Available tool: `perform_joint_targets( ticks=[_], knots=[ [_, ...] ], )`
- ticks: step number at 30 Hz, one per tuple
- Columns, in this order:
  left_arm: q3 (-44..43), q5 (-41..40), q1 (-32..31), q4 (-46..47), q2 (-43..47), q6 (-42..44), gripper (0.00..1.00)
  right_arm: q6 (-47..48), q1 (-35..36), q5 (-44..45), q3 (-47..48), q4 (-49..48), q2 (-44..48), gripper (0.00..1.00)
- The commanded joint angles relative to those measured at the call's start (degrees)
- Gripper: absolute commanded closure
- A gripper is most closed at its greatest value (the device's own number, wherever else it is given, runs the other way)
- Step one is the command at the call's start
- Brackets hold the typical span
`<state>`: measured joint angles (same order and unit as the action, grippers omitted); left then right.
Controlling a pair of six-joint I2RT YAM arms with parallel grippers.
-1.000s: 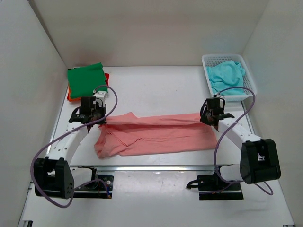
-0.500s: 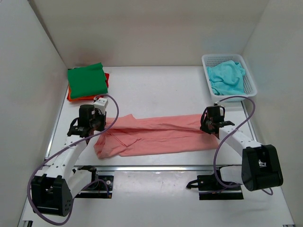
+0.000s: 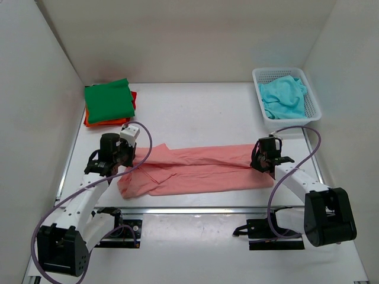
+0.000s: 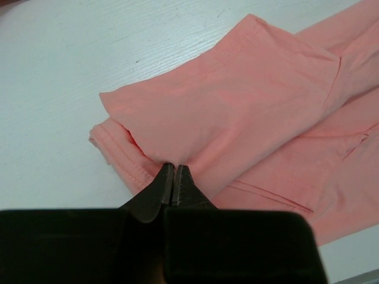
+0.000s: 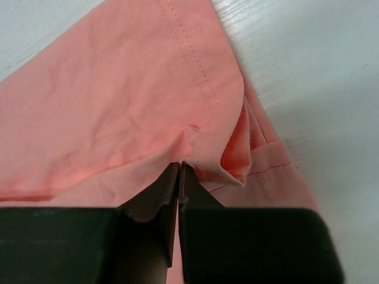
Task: Fold and stack the t-shirts
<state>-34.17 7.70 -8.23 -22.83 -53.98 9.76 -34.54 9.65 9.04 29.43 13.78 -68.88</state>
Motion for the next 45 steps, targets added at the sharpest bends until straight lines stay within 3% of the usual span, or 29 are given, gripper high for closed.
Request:
perform_joint_targets(
  ticks=[1, 13, 19, 20, 22, 23, 25, 27, 28, 29, 31, 34, 36, 39, 43, 45],
  knots=[
    [0.42, 0.55, -0.03, -2.04, 1.86, 2.11, 1.0, -0.87, -0.51, 0.19, -0.6, -0.86, 2.08, 1.0],
    [-0.19, 2.13, -3.72, -8.19, 4.49, 4.92, 1.0, -0.35, -2.09, -0.34, -1.74, -0.6, 2.44, 1.0],
    [-1.86, -1.36, -6.18, -13.98, 3.88, 5.88, 1.0, -0.43, -2.27, -0.33, -1.4, -0.51, 2.26, 0.99],
    [-2.21, -4.51, -5.92, -13.65, 3.44, 3.71, 0.91, -0.26, -2.35, -0.16, -2.0, -0.34, 2.17, 1.0],
    [-3.53, -6.46, -5.66, -14.78, 2.92, 3.34, 0.85, -0.26, -2.53, -0.25, -1.48, 0.45, 1.91, 1.0],
    [-4.14, -7.61, -6.01, -15.14, 2.82, 2.73, 0.74, -0.35, -2.53, 0.53, -1.13, 0.89, 1.82, 1.0],
    [-5.29, -10.07, -5.66, -15.05, 3.17, 2.11, 0.71, -0.87, -2.97, 1.24, -0.78, 2.91, 2.17, 0.99],
    [-6.69, -12.01, -4.7, -15.05, 4.05, 0.1, 0.8, -1.58, -2.88, 1.68, -0.78, 3.8, 3.48, 0.95],
    [-8.35, -12.53, -4.34, -15.31, 4.49, -0.26, 0.72, -1.67, -2.8, 1.68, -1.04, 3.88, 4.54, 0.8],
    [-8.8, -12.63, -4.17, -15.4, 4.75, -0.53, 0.64, -1.84, -2.88, 1.42, -1.39, 3.8, 4.72, 0.57],
    [-11.61, -11.49, -4.43, -16.37, 5.19, -1.06, 0.6, -1.84, -3.76, 1.34, -1.83, 3.71, 6.99, 0.27],
    [-14.25, -5.18, -4.16, -17.07, 6.34, -1.41, 0.51, -1.32, -3.94, 1.25, -1.48, 4.67, 8.67, 0.01],
    [-14.78, -0.09, -3.9, -16.03, 8.0, -1.15, 0.51, -0.53, -4.03, 1.68, -0.35, 4.59, 8.94, 0.01],
    [-11.98, 6.07, -3.55, -11.29, 8.02, -5.69, 0.6, 2.1, -2.54, 1.33, 2.46, 4.33, 7.54, 0.01],
    [-7.59, 7.41, -8.19, -4.26, -0.22, -14.57, 0.66, 6.14, 3.43, 2.39, 8.35, 3.45, 2.89, 0.01],
    [-6.7, 4.97, -10.49, -2.92, -5.4, -18.78, 0.8, 7.56, 4.76, 1.78, 10.29, 2.31, 0.34, 0.25]
  ],
)
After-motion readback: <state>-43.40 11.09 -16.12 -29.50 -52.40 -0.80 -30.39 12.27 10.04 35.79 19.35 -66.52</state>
